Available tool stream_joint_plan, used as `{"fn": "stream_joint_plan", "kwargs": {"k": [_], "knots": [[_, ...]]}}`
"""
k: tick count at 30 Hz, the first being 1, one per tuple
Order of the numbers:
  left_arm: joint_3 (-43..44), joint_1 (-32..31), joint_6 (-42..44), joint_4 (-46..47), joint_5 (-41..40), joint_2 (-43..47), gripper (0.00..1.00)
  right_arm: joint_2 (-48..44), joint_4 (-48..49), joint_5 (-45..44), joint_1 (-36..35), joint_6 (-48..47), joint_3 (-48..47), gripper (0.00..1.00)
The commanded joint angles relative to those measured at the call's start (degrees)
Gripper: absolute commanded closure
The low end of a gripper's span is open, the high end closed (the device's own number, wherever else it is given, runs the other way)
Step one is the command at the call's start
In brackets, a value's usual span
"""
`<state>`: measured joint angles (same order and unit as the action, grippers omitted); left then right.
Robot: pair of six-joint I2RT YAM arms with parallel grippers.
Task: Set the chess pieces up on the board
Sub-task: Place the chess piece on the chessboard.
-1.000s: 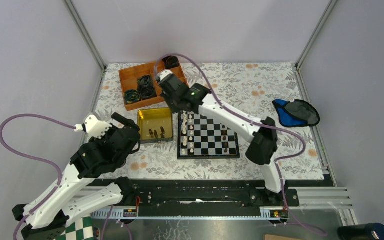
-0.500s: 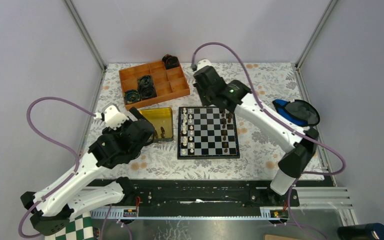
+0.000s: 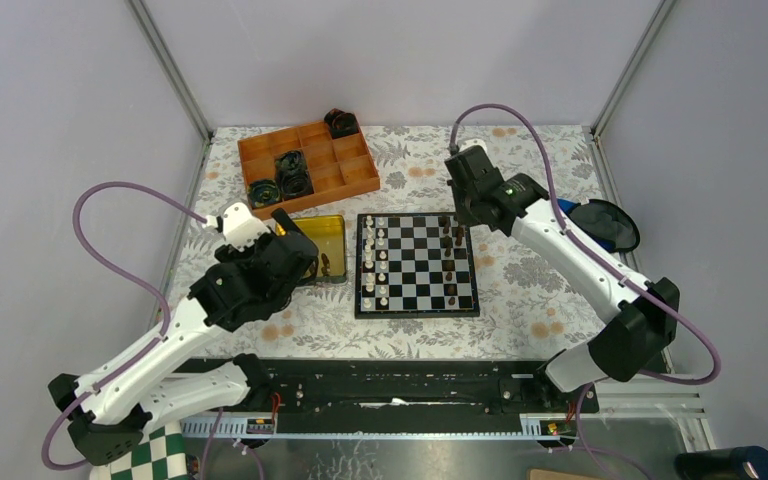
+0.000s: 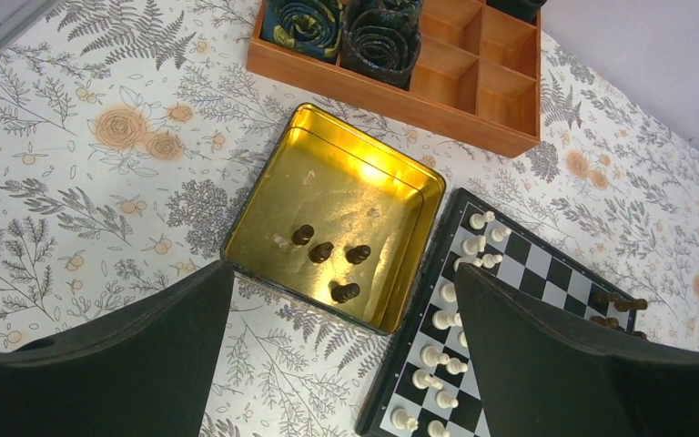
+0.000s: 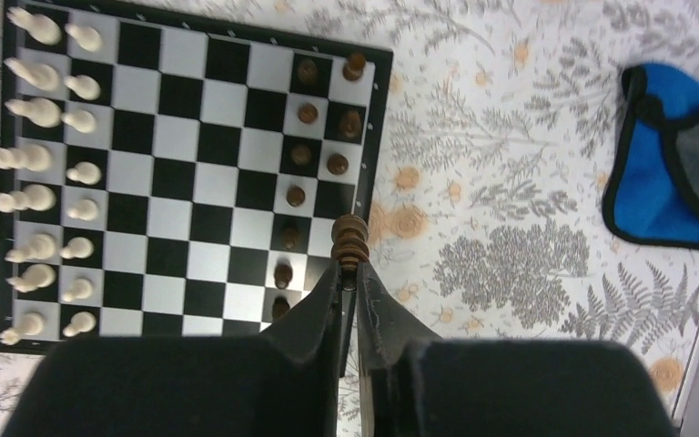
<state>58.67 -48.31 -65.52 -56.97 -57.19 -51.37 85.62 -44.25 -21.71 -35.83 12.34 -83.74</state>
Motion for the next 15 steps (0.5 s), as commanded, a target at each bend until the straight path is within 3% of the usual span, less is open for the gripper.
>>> {"fn": "stream_joint_plan", "kwargs": {"k": [1, 15], "knots": [[-0.3, 0.4, 1.6, 3.0, -1.9, -0.8, 0.01, -3.1, 2.9, 2.4, 1.7, 2.0, 4.3, 1.0], [-0.6, 0.9, 2.2, 3.4, -2.3, -0.6, 0.01, 1.3, 7.8, 9.0, 5.2, 3.3, 11.1, 1.0]]}}
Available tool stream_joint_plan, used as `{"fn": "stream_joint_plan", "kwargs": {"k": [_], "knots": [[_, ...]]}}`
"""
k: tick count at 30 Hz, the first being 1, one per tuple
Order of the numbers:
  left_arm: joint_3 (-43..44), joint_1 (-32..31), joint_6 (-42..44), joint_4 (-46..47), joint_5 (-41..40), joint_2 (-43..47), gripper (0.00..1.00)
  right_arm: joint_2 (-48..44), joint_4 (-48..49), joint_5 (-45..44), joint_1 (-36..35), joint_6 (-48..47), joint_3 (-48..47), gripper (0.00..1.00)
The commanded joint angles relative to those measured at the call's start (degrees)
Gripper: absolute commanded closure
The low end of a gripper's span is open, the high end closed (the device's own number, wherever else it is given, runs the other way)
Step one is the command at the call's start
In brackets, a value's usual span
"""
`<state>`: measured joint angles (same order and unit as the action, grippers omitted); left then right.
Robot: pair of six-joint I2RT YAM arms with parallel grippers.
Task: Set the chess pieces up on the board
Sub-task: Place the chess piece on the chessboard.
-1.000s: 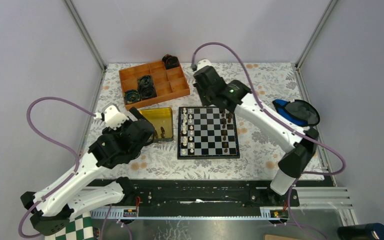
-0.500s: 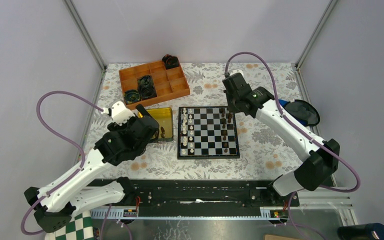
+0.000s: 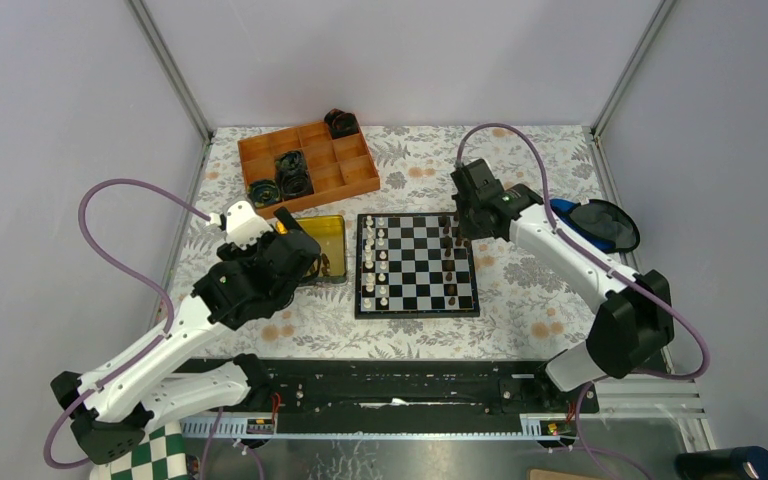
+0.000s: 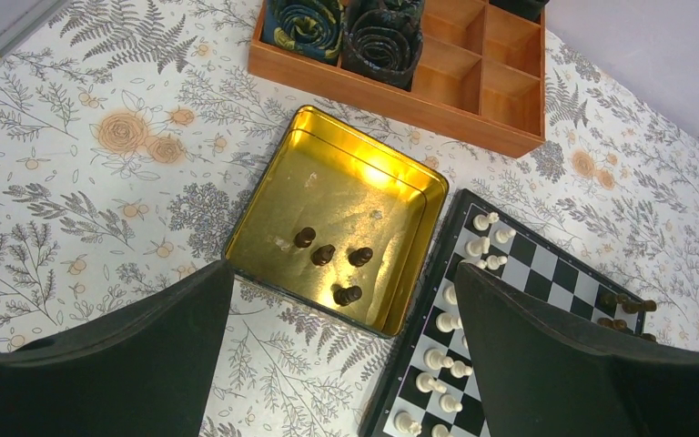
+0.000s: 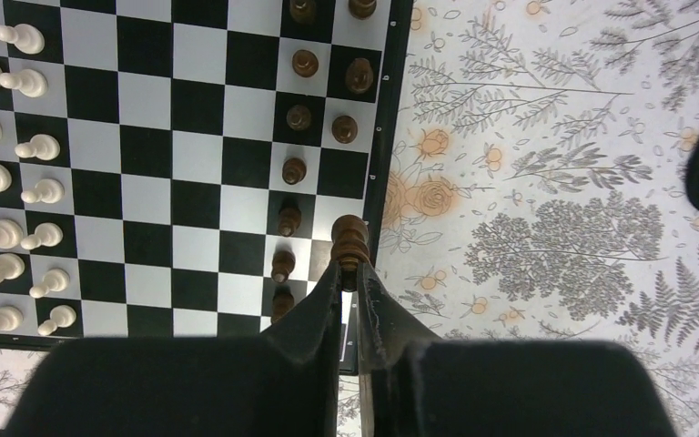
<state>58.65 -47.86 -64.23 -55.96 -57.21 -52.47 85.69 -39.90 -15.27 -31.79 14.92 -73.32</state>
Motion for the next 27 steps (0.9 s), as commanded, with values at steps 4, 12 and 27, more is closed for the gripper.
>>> {"fn": "stream_joint_plan", "kwargs": {"k": [4, 12, 27], "knots": [[-0.8, 0.7, 0.6, 2.4, -2.1, 0.5, 0.01, 3.3, 4.8, 3.5, 1.9, 0.4, 0.9, 1.0], [-1.2, 0.9, 0.4, 2.4, -2.1, 0.7, 0.01, 6.4, 6.1, 5.0, 2.8, 0.0, 1.2, 1.0], [-1.1, 1.4, 0.4, 2.4, -2.1, -0.1, 0.01, 8.6, 8.8, 6.0, 3.8, -0.4, 3.5, 1.0]]}}
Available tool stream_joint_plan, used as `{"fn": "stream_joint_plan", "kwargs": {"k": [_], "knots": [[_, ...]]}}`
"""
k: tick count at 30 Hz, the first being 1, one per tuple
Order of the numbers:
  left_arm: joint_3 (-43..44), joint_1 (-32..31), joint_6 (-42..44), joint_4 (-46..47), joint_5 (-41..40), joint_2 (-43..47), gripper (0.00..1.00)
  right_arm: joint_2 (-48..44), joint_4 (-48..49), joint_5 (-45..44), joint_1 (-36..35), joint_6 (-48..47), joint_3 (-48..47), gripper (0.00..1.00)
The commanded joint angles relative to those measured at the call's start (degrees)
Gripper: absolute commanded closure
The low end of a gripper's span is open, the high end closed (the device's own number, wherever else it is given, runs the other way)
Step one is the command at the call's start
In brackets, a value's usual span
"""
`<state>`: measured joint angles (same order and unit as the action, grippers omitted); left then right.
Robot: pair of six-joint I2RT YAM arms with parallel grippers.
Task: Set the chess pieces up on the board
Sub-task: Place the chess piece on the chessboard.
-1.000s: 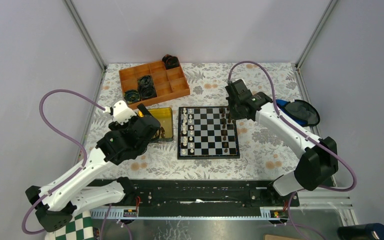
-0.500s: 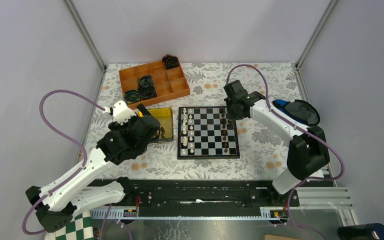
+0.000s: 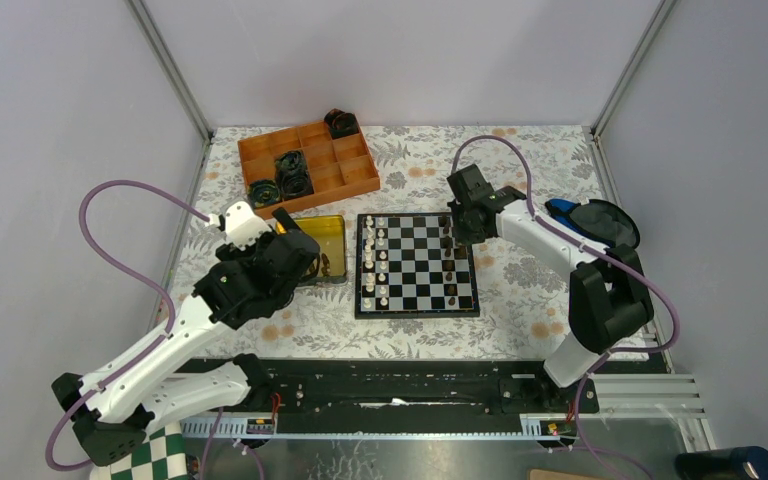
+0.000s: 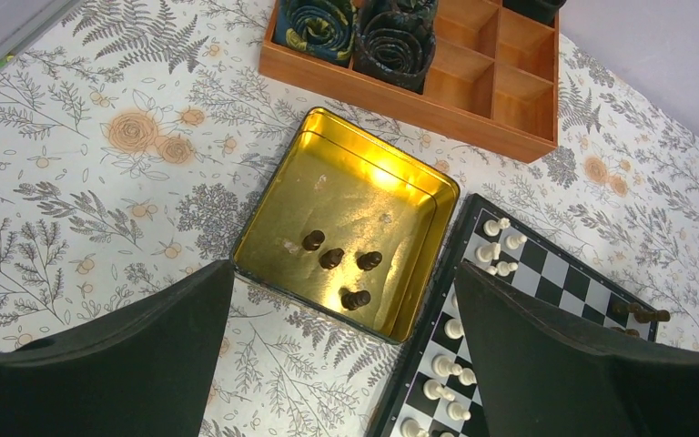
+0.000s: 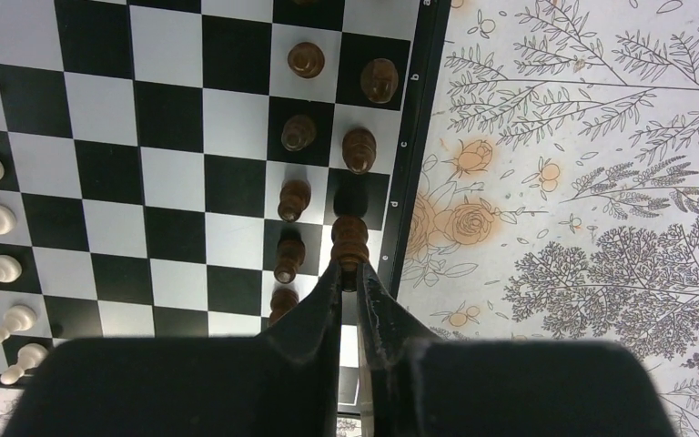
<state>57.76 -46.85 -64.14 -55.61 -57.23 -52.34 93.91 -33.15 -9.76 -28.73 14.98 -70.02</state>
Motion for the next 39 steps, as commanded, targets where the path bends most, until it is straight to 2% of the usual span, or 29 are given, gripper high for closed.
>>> {"fn": "stream_joint_plan", "kwargs": {"k": [1, 30, 36, 39], "knots": [[-0.2, 0.5, 0.3, 2.1, -2.0, -0.3, 0.01, 0.6, 2.1, 0.5, 0.8, -0.5, 0.2, 1.0], [-1.1, 1.2, 1.3, 2.4, -1.7, 0.3, 0.01, 3.3, 3.5, 0.4, 1.5, -0.7, -0.4, 0.99], [-1.2, 1.3, 1.3, 2.6, -1.5, 0.2, 0.01, 2.6, 3.4, 0.9, 1.5, -0.9, -0.8, 0.68], [-1.2, 1.4, 1.3, 2.7, -1.4, 0.3, 0.01, 2.3, 3.0, 0.9, 1.4, -1.2, -1.5, 0.63]]}}
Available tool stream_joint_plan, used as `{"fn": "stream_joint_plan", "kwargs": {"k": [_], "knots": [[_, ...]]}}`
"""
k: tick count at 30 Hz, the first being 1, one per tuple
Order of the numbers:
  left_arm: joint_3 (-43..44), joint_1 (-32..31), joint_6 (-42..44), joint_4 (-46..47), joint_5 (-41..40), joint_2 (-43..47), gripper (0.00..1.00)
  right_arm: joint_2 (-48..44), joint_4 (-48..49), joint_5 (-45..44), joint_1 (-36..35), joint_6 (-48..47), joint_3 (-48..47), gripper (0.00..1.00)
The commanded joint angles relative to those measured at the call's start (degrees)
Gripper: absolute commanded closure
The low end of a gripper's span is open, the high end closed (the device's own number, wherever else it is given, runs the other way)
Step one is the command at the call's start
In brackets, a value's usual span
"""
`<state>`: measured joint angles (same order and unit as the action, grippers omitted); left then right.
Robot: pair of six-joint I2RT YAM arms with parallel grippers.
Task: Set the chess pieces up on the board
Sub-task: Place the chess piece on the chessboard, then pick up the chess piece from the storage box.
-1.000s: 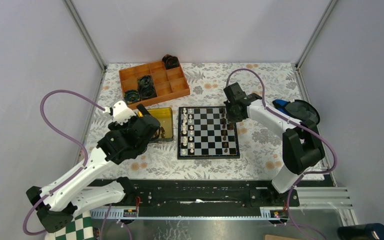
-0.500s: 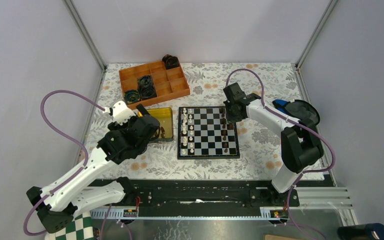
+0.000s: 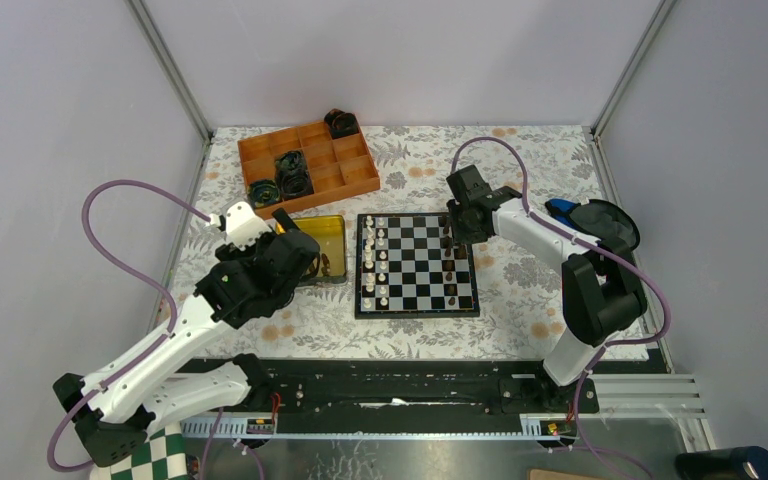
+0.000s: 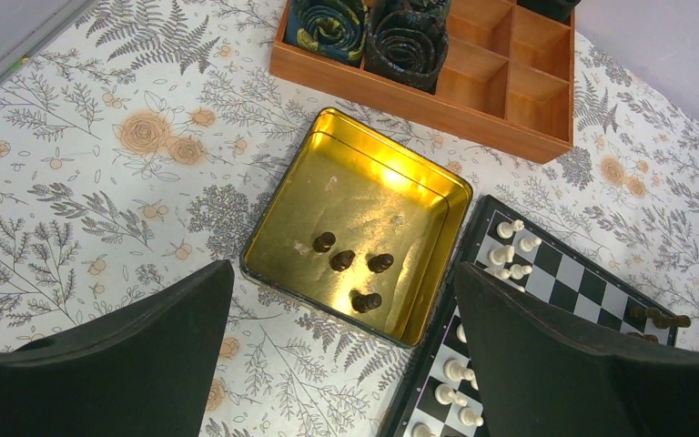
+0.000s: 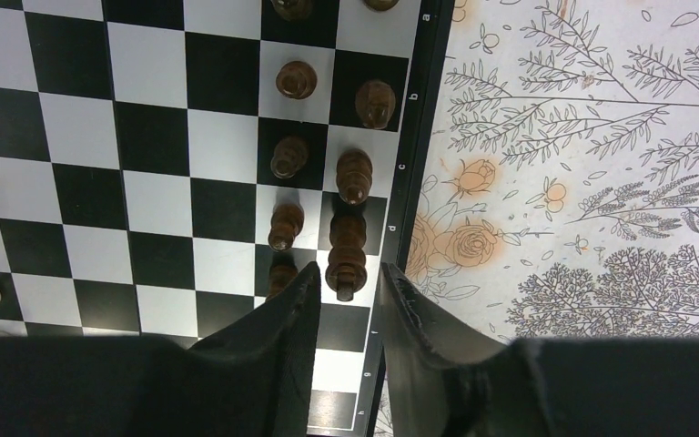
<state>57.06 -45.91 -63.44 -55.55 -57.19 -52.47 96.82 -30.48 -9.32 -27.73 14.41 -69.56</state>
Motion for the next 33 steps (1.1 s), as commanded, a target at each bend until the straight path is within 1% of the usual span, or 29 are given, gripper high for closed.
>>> {"fn": "stream_joint_plan", "kwargs": {"k": [1, 11, 14, 16, 21, 26, 33], "knots": [[-0.5, 0.5, 0.5, 2.6, -1.4, 0.3, 0.01, -0.7, 0.2, 0.3, 0.4, -0.7, -2.2, 0.62], [-0.4, 0.5, -0.1, 2.5, -1.1, 1.2, 0.01, -3.8, -3.0, -0.4, 0.2, -1.9, -7.5, 0.6], [-0.8, 0.5, -0.3, 2.5, -0.4, 2.1, 0.01, -4.1, -4.8, -0.7, -1.2, -2.6, -11.2, 0.59], [-1.1, 0.5, -0.1, 2.6, 0.4, 2.6, 0.01, -3.2, -6.4, -1.0, -3.4, -3.2, -14.4, 0.59], [-0.9, 0.6, 1.5, 2.6, 2.4, 4.2, 0.01, 1.6, -9.6, -1.0, -9.9, -4.8, -23.8, 0.58], [-0.2, 0.6, 3.7, 2.2, 3.8, 6.8, 0.01, 8.8, -11.1, 2.2, -16.5, -5.9, -33.4, 0.57], [1.6, 0.6, 4.0, -1.0, 4.6, 10.5, 0.01, 19.7, -12.0, 5.2, -24.3, -6.5, -44.7, 0.58]]}}
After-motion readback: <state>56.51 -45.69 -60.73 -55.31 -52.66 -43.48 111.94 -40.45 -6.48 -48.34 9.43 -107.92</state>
